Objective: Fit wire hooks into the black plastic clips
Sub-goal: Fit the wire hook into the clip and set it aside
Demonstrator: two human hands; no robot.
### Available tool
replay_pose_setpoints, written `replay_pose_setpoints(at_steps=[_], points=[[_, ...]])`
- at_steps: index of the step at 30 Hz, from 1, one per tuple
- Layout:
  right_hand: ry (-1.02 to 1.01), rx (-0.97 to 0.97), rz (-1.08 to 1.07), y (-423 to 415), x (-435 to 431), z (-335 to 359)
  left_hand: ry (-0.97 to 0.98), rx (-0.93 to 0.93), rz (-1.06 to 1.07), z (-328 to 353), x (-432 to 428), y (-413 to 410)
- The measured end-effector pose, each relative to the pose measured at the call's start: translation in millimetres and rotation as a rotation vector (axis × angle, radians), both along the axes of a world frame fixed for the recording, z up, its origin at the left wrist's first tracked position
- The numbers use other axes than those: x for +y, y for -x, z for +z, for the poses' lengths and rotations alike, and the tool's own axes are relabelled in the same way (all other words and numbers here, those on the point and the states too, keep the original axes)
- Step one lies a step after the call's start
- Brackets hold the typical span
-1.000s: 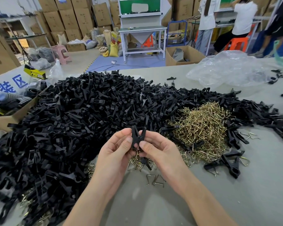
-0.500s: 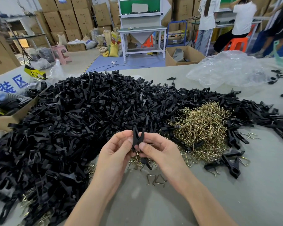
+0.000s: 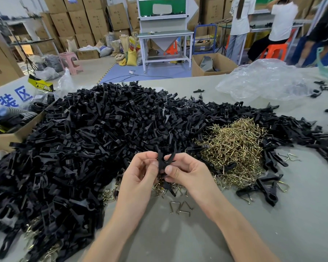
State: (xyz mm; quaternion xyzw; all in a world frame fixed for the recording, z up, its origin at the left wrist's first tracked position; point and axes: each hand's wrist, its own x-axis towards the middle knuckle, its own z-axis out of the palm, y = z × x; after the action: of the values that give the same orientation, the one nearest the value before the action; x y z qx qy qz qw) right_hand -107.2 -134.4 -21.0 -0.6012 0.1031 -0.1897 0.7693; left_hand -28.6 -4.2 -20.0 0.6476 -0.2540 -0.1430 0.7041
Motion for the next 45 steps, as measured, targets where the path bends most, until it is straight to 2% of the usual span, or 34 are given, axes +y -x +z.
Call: replay_pose_setpoints(at_steps=[3, 7, 11, 16, 20, 24, 26, 33, 37, 39, 41, 45], points=[[-0.024, -0.002, 0.029, 0.3, -0.5, -0.4, -0.011, 0.040, 0.002, -3.7, -1.9, -1.6], [0.018, 0.009, 0.064, 0.9, -0.2, -0.6, 0.023, 0.182, -0.050, -6.5, -2.7, -6.4], [0.016, 0.007, 0.101, 0.6, 3.1, 0.7, 0.011, 0.154, -0.025, -6.5, -1.2, -6.2], [0.011, -0.012, 0.097, -1.0, 4.0, -2.0, -0.098, -0.060, 0.103, -5.3, -1.7, -4.8], [-0.157, -0.046, 0.015, -4.5, -1.9, -3.8, -0.240, -0.311, 0.169, -1.1, 9.1, -12.5], [-0.236, -0.096, -0.103, -4.6, -14.5, -6.5, -0.604, -0.699, 0.128, -1.5, 30.6, -26.2], [-0.240, -0.107, -0.134, -3.3, -18.2, -7.2, -0.751, -0.826, 0.056, -4.7, 35.7, -29.3], [-0.093, -0.009, -0.173, -3.6, -17.5, -7.4, -0.872, -0.972, 0.142, -13.0, 22.5, -20.7], [-0.041, 0.001, -0.168, -3.5, -13.6, -3.6, -0.835, -1.036, 0.240, -15.2, 16.5, -22.0], [-0.026, -0.004, -0.160, -2.8, -12.8, -2.0, -0.815, -1.036, 0.250, -14.1, 14.0, -22.6], [-0.023, -0.013, -0.163, -2.0, -13.2, -1.3, -0.741, -0.948, 0.230, -13.5, 13.5, -22.0], [-0.039, -0.034, -0.157, -4.5, -12.3, -1.1, -0.452, -0.515, 0.186, -7.3, 15.3, -16.4]])
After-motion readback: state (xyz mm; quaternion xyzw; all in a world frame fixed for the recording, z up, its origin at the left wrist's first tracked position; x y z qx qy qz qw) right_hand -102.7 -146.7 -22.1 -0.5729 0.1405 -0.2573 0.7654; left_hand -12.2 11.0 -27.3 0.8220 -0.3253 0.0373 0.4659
